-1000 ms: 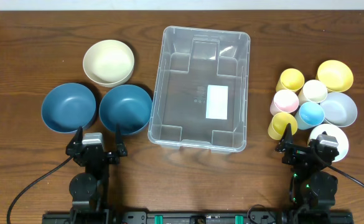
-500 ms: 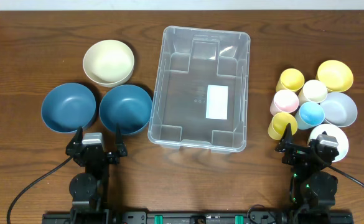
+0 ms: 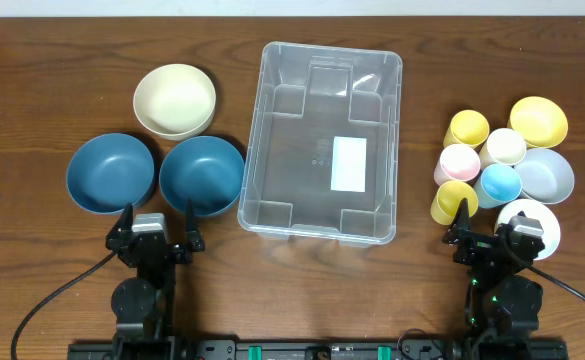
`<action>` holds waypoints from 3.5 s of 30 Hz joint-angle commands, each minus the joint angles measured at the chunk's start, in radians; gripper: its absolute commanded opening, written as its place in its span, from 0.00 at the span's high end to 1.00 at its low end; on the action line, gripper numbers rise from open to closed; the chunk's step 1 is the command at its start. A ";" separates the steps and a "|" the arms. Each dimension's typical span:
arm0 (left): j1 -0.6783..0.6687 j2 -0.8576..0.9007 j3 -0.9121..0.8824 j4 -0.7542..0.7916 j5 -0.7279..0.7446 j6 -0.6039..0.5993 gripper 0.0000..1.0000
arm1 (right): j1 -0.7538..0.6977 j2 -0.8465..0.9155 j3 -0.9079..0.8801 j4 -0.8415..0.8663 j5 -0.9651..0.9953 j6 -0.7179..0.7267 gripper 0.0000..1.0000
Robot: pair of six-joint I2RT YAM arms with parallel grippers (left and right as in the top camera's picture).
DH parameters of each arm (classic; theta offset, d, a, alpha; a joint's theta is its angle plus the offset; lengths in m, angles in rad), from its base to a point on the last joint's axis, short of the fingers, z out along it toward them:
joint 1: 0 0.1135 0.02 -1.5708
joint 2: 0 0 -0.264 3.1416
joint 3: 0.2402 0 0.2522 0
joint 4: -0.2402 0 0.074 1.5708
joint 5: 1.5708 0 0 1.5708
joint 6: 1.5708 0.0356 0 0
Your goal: Pack container
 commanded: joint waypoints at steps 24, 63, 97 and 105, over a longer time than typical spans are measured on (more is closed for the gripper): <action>-0.003 -0.006 -0.019 -0.040 -0.004 0.014 0.02 | -0.008 -0.002 -0.003 0.001 0.007 -0.008 0.01; -0.001 0.016 0.092 -0.020 -0.024 0.000 0.02 | -0.008 -0.002 -0.003 0.001 0.007 -0.008 0.01; 0.605 1.371 1.217 -0.860 0.195 -0.387 0.02 | -0.008 -0.002 -0.003 0.001 0.007 -0.008 0.01; 0.664 1.587 1.215 -0.855 0.253 -0.344 0.01 | -0.008 -0.002 -0.003 0.001 0.007 -0.008 0.01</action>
